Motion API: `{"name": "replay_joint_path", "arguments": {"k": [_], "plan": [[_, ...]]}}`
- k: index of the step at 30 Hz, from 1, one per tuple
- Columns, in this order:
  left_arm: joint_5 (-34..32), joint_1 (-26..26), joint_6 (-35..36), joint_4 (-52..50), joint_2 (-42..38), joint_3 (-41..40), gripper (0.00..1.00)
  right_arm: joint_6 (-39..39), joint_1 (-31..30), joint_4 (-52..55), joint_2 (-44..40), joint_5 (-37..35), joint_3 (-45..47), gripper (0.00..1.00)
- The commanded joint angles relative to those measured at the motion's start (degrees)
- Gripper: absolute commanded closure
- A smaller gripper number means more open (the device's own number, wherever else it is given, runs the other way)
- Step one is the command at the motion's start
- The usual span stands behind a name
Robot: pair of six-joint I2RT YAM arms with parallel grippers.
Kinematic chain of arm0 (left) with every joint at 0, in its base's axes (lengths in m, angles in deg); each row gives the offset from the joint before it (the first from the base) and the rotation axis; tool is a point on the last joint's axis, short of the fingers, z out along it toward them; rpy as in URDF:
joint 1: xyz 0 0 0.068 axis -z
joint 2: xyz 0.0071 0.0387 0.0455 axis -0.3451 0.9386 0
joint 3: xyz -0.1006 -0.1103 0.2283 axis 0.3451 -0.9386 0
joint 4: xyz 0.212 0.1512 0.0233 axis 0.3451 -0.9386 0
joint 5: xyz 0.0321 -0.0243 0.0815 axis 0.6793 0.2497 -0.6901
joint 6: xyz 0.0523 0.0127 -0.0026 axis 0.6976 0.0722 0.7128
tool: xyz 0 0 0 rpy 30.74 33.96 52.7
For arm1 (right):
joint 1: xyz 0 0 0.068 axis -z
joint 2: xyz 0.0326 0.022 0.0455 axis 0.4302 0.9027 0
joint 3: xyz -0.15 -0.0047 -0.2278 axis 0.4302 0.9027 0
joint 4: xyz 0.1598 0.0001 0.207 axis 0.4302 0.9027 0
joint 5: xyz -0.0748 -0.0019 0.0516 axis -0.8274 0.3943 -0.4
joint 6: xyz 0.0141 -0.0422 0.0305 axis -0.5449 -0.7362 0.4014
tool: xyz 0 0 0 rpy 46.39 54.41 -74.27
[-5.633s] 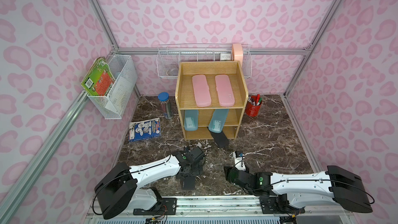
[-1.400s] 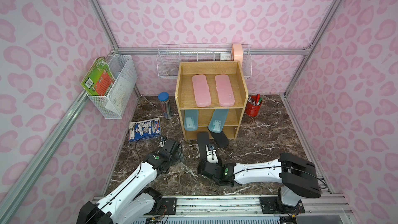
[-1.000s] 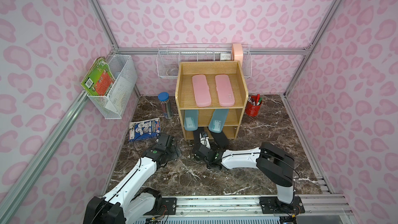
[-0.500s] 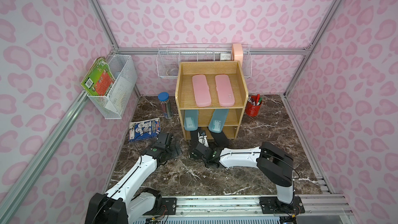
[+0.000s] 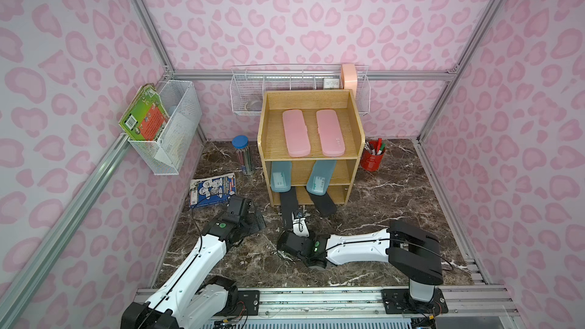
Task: Place the pencil cases on the shelf according to color
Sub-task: Place the pencil case on the shelf.
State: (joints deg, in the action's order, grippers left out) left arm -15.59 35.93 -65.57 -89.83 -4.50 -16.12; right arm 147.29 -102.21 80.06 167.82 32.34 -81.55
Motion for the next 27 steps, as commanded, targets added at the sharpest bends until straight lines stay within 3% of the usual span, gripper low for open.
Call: {"name": "replay_joint_path", "arguments": {"k": [1, 7, 27], "plan": [[-0.9, 0.0, 0.7, -1.6, -0.4, 0.1, 0.01, 1.3, 0.3, -0.6, 0.8, 1.9, 0.5, 0.49], [-1.3, -0.1, 0.6, -2.1, -0.5, 0.5, 0.01, -0.2, 3.2, -5.2, 4.3, 5.6, 0.3, 0.59], [-2.7, 0.0, 1.2, -1.9, 0.8, 0.8, 0.01, -7.6, 10.3, -9.1, 9.8, 6.4, -10.3, 0.58]]}}
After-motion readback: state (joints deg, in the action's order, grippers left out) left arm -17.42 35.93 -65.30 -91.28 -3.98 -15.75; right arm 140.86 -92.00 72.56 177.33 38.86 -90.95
